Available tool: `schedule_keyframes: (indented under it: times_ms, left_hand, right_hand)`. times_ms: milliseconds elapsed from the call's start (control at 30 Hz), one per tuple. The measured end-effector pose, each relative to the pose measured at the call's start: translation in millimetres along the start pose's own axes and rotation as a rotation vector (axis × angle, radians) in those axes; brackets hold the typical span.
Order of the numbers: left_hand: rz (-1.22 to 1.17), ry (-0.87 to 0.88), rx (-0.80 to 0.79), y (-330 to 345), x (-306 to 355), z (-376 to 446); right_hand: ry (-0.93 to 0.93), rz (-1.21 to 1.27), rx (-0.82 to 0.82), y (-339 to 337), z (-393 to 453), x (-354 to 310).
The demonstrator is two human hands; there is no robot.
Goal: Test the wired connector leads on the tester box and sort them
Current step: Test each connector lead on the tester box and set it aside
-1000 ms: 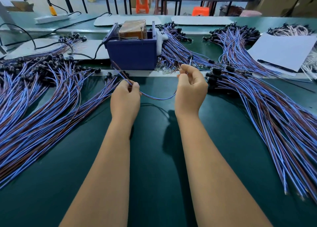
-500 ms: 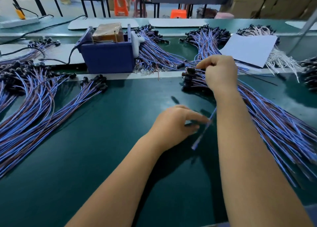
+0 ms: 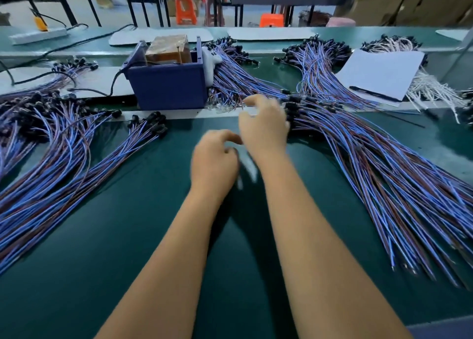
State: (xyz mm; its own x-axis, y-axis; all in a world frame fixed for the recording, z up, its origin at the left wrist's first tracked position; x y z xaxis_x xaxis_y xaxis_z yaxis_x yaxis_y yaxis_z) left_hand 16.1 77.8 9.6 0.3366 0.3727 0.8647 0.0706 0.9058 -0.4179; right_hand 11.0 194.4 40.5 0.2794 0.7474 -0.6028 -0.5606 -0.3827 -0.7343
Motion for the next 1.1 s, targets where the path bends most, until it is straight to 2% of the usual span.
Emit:
schedule_keyframes:
  times_ms: [100,167,267,367,600,700,767,833,900,967,1100]
  left_hand:
    - [0.293,-0.100,0.133,-39.7,-29.6,14.4]
    - [0.416,-0.221,0.162,-59.4,-44.5,17.2]
    - [0.500,-0.345,0.142,-73.0,-54.6,19.3]
    - [0.569,-0.335,0.096,-71.2,-54.2,19.7]
    - [0.497,-0.262,0.197,-71.2,-54.8,23.8]
    - [0.237,-0.164,0.326,-74.0,-51.3,25.4]
    - [-0.113,-0.112,0.410,-75.3,-47.8,25.4]
    - [-0.493,-0.096,0.413,-73.7,-42.9,25.8]
    - [-0.789,-0.063,0.320,-69.3,-35.9,25.8]
    - [-0.955,-0.030,0.150,-63.1,-28.2,25.6]
    - [-1.086,-0.064,-0.316,-46.2,-15.8,16.8]
  right_hand:
    - [-0.075,0.251,-0.204,38.3,-24.3,-22.8]
    - [-0.060,0.281,-0.294,56.4,-32.3,-28.2]
    - [0.060,0.231,-0.284,64.2,-25.5,-25.4]
    - [0.120,0.242,-0.255,63.2,-19.4,-20.6]
    - [-0.031,0.336,-0.252,63.6,-32.3,-18.0]
    - [-0.029,0.395,-0.241,58.8,-36.3,-18.8]
    - [0.020,0.572,-0.267,55.7,-39.2,-21.1]
    - [0.119,0.854,-0.384,57.0,-42.9,-26.2]
    - [0.200,1.034,-0.529,60.0,-46.9,-32.4]
    - [0.229,1.063,-0.633,62.7,-48.9,-35.5]
    - [0.292,1.205,-0.641,59.7,-44.3,-30.7]
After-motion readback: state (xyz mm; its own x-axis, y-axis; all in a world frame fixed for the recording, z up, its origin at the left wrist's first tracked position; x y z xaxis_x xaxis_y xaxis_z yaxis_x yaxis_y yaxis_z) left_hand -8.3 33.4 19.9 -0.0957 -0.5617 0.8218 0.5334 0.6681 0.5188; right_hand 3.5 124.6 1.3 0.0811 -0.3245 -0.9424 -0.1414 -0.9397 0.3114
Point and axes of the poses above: each hand's wrist, its own z-axis towards the middle knuckle, its own y-axis out of the palm, x = y × z, the point moved 4 cm from there along z, towards the middle knuckle, and after that the axes turned 7 degrees about -z, right-handed, at the moved point
